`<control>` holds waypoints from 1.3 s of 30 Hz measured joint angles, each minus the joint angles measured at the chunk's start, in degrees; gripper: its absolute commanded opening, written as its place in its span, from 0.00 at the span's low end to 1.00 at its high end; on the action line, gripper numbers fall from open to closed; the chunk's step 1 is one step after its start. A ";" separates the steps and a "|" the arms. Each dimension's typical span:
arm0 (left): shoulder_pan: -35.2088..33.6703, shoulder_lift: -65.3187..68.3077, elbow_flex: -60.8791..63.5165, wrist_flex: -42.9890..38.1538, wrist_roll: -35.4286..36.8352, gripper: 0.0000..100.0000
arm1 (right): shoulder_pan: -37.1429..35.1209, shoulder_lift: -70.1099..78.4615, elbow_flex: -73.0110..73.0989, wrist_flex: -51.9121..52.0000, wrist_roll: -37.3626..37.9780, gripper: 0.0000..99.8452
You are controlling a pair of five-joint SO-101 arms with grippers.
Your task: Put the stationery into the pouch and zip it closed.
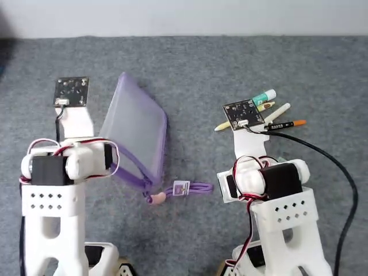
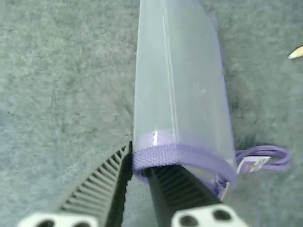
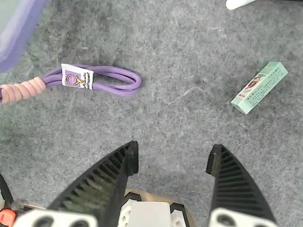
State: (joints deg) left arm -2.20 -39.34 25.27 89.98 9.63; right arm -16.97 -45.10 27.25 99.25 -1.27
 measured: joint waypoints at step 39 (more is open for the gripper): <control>5.36 37.36 -40.70 0.09 1.58 0.23 | 0.00 0.00 0.00 0.00 -2.29 0.25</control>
State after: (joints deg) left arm 3.16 -1.98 -15.43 90.07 11.21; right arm -16.97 -45.10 27.25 99.25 -3.56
